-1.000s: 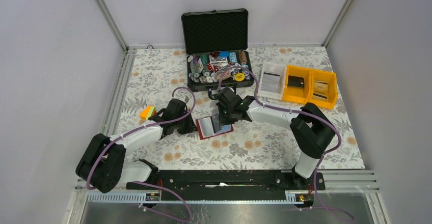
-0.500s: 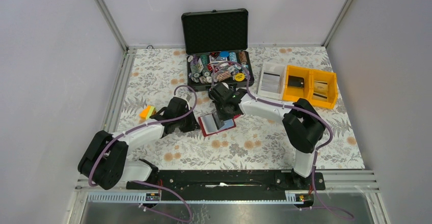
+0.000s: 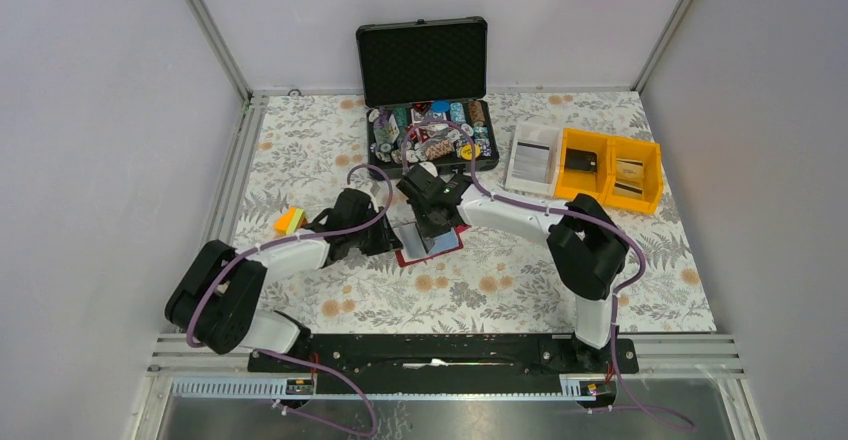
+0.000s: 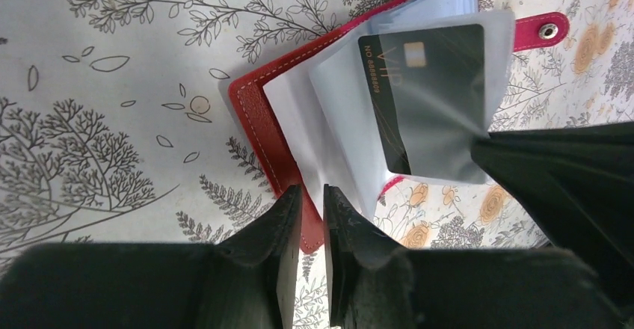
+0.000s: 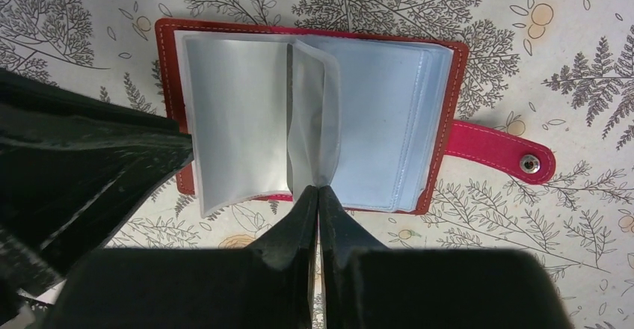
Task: Put the credit cards into the card holder
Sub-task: Insert the credit card into the card holder.
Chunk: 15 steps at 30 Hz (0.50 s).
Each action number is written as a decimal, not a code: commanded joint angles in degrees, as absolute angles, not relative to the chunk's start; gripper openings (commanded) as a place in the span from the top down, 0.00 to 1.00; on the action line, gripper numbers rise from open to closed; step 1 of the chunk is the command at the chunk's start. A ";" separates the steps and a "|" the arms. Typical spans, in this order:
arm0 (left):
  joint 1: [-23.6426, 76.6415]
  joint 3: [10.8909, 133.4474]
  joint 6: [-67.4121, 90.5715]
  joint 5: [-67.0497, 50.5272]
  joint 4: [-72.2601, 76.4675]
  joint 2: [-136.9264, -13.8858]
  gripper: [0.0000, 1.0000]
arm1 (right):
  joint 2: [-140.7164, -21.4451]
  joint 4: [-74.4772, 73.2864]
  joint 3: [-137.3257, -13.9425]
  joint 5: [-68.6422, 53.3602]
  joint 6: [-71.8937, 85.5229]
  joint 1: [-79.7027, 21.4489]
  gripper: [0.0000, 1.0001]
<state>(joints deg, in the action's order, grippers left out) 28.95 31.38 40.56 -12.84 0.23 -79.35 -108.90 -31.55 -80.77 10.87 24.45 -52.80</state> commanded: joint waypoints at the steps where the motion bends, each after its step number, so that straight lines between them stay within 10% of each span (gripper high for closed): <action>1: 28.83 32.16 41.10 -14.30 6.65 -82.14 0.81 | -110.03 -32.92 -83.65 12.28 25.34 -54.17 0.90; 15: 28.81 29.75 41.18 -13.15 8.79 -83.54 0.85 | -109.32 -26.37 -80.66 4.71 29.29 -54.49 0.70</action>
<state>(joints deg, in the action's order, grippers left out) 28.95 30.55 41.04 -13.58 5.96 -83.11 -108.99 -28.80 -81.19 7.14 27.31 -53.89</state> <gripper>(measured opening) 0.152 0.273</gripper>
